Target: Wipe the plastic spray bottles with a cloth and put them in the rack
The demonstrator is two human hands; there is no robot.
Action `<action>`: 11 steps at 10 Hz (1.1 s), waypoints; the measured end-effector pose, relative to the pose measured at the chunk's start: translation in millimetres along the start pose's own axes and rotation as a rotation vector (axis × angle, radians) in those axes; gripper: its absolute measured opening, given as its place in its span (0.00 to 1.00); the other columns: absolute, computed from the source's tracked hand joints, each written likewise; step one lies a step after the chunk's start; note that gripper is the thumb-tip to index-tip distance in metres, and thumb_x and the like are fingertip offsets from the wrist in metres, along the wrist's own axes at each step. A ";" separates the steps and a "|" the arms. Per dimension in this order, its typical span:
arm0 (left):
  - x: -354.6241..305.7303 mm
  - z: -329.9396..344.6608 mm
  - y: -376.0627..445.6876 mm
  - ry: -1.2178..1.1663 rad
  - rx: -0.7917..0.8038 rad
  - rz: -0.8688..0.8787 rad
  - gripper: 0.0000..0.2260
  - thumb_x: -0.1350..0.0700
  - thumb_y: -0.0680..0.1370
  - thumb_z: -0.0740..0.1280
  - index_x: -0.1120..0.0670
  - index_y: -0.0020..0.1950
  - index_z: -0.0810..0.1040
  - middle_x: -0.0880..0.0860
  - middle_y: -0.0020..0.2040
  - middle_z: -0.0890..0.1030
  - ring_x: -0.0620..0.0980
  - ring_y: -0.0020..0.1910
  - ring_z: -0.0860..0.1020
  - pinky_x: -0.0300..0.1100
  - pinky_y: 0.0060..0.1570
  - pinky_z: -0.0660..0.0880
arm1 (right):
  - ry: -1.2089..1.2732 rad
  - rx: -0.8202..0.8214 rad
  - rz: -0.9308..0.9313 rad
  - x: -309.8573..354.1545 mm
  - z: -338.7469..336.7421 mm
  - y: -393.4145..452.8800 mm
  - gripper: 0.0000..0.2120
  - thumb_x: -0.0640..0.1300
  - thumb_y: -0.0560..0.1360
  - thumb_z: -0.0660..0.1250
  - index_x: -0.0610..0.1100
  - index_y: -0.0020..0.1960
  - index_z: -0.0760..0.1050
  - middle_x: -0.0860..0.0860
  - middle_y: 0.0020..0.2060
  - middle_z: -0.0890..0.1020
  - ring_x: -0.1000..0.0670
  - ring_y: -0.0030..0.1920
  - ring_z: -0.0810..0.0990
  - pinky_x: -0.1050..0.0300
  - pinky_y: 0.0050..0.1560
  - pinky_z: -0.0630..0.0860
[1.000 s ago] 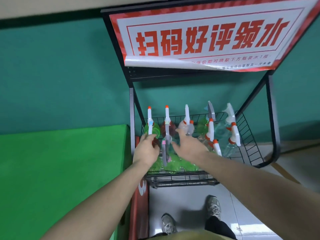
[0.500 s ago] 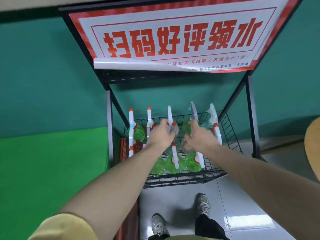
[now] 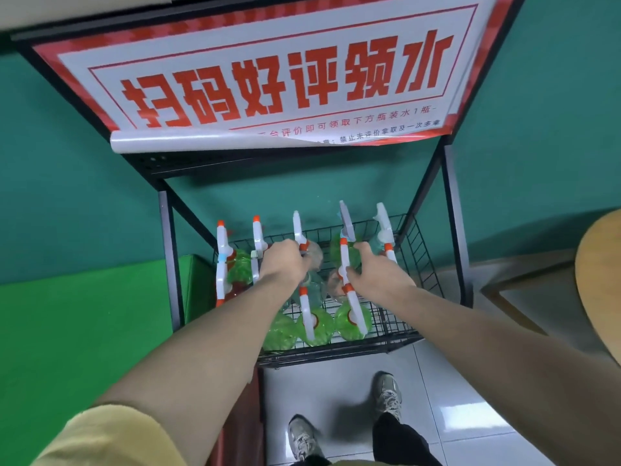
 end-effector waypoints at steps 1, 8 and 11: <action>-0.2 0.7 0.6 -0.046 0.008 -0.025 0.09 0.56 0.79 0.65 0.60 0.44 0.81 0.56 0.38 0.84 0.53 0.38 0.83 0.42 0.34 0.76 | -0.002 -0.013 -0.016 -2.9 -5.2 -1.6 0.24 0.52 0.84 0.58 0.49 0.77 0.56 0.48 0.36 0.80 0.48 0.32 0.80 0.52 0.32 0.78; 4.7 -16.0 -38.3 -0.057 -0.137 -0.055 0.12 0.44 0.83 0.61 0.52 0.50 0.74 0.49 0.35 0.80 0.48 0.31 0.76 0.41 0.29 0.68 | 0.099 -0.080 0.037 -59.2 -63.0 -22.9 0.18 0.51 0.84 0.56 0.47 0.72 0.61 0.49 0.34 0.78 0.51 0.26 0.74 0.57 0.24 0.67; -12.1 -25.2 -73.1 -0.244 -0.148 -0.074 0.05 0.52 0.83 0.62 0.51 0.56 0.74 0.46 0.36 0.78 0.45 0.27 0.71 0.40 0.26 0.63 | 0.090 -0.036 -0.083 -37.9 -70.8 -33.8 0.17 0.50 0.84 0.56 0.48 0.71 0.63 0.47 0.38 0.81 0.50 0.29 0.77 0.48 0.33 0.81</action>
Point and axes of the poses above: each hand's wrist, its own y-axis towards the middle knuckle, its own z-axis out of the palm, x = y × z, the point moved 9 cm from there along y, towards the middle knuckle
